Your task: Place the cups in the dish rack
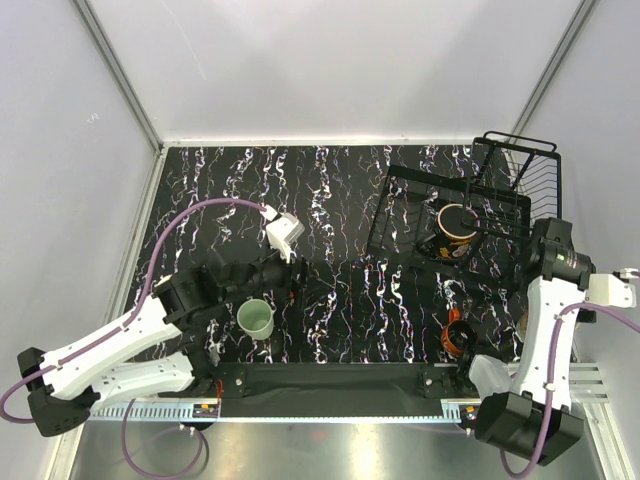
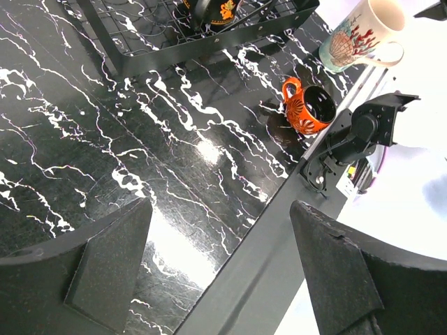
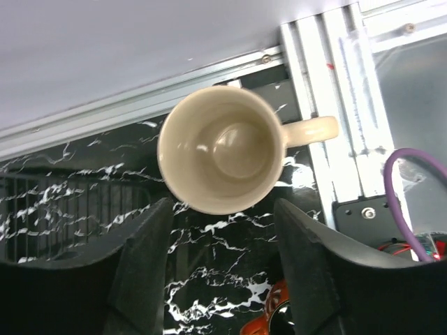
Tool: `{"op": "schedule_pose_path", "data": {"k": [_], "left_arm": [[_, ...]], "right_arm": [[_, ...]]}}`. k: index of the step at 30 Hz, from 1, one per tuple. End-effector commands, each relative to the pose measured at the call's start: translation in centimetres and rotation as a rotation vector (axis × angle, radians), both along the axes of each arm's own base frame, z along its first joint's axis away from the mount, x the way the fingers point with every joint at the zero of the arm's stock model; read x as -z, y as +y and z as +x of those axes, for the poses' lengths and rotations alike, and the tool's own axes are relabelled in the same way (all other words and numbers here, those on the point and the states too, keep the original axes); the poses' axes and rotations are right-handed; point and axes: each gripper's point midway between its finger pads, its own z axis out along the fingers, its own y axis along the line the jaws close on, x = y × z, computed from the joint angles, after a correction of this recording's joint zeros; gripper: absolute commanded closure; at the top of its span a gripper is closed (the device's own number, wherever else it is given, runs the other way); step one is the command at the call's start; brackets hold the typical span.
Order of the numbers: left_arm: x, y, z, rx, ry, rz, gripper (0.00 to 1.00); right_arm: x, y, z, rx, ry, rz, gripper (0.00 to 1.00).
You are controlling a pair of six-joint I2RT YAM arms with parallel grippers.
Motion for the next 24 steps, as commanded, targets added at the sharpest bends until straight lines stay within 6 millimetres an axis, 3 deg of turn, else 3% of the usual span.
{"op": "schedule_pose_path", "data": {"k": [1,7,17,24], "left_arm": [[-1.6,-0.1,-0.3,0.030,-0.026,-0.029,0.14],[-1.7,-0.1,-0.7,0.041,-0.023,-0.042,0.13],[-1.2,-0.4,-0.6,0.048,-0.023,-0.046,0.13],[-1.3,-0.9,-0.6,0.064,-0.019,-0.059,0.14]], "right_arm": [[0.6,0.4,-3.2,-0.013,0.141,0.045,0.31],[2.0,-1.2,-2.7,-0.006,0.089,0.101,0.32],[0.7,-2.3,-1.2,-0.100,0.039,0.028,0.38],[2.2,-2.9,0.3,-0.117,0.048,0.054,0.42]]}}
